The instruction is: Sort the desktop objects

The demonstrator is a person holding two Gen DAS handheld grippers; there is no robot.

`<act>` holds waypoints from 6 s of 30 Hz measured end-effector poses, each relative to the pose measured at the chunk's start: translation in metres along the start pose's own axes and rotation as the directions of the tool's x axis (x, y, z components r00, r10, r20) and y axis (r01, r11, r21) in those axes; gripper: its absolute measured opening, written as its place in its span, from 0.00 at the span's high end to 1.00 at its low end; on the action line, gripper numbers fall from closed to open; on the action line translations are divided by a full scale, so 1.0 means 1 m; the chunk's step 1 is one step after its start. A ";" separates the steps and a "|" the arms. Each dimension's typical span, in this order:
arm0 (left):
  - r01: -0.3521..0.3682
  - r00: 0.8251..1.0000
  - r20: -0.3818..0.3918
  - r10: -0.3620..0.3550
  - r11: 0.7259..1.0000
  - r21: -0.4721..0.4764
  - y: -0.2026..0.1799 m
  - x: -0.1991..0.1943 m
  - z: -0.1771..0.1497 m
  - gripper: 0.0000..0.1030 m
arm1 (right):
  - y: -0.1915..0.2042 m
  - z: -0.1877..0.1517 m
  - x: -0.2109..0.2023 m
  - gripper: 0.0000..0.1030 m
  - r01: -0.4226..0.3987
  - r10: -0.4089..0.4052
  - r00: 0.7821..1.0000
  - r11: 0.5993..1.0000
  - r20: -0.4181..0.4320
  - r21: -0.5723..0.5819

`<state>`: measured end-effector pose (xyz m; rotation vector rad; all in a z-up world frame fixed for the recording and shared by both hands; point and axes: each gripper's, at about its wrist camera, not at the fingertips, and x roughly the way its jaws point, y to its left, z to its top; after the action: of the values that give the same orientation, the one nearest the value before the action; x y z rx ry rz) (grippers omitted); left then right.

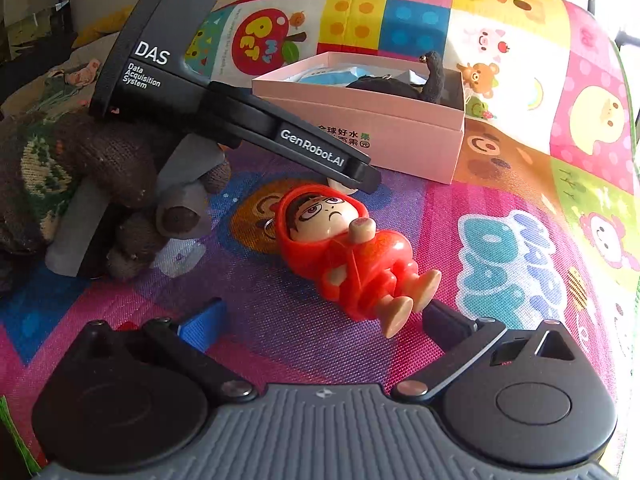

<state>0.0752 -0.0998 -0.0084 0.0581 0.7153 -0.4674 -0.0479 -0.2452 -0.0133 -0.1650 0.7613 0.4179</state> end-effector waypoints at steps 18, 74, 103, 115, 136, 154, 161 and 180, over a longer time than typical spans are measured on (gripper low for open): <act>-0.133 0.991 -0.004 0.133 0.982 -0.131 0.036 -0.084 -0.054 0.35 | 0.002 -0.001 0.000 0.00 -0.002 0.002 1.000 1.000 -0.008 0.009; -0.175 0.976 0.059 0.210 0.916 -0.362 0.076 -0.118 -0.077 0.00 | 0.051 0.029 -0.015 0.07 -0.174 0.181 0.983 0.972 0.029 -0.160; -0.176 0.979 0.041 0.198 0.935 -0.307 0.056 -0.101 -0.076 0.00 | 0.018 0.011 -0.015 0.23 0.073 -0.069 0.991 0.997 0.111 -0.033; -0.182 0.980 0.033 0.194 0.958 -0.223 0.041 -0.084 -0.063 0.00 | 0.003 0.000 -0.010 0.00 0.013 -0.016 0.999 0.996 0.030 0.083; -0.180 0.982 0.028 0.185 0.976 -0.120 0.025 -0.079 -0.054 0.51 | 0.007 0.000 -0.003 0.00 0.052 -0.052 0.999 0.997 -0.004 0.064; -0.111 0.993 0.033 0.115 0.988 -0.107 0.014 -0.114 -0.086 0.53 | 0.004 0.037 0.014 0.51 0.104 -0.098 0.993 0.989 -0.067 0.109; -0.098 0.993 0.064 0.103 0.992 -0.082 0.007 -0.130 -0.085 0.54 | 0.000 0.042 -0.013 0.53 0.031 -0.022 0.996 0.993 -0.084 0.113; -0.205 0.941 0.284 0.186 0.978 0.039 0.022 -0.072 0.041 0.53 | -0.044 0.203 -0.075 0.53 0.056 -0.089 0.953 0.991 0.289 0.118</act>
<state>0.0627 -0.0602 0.0671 0.1235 0.4101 -0.3007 0.0515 -0.2485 0.1842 -0.0266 0.4811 0.3207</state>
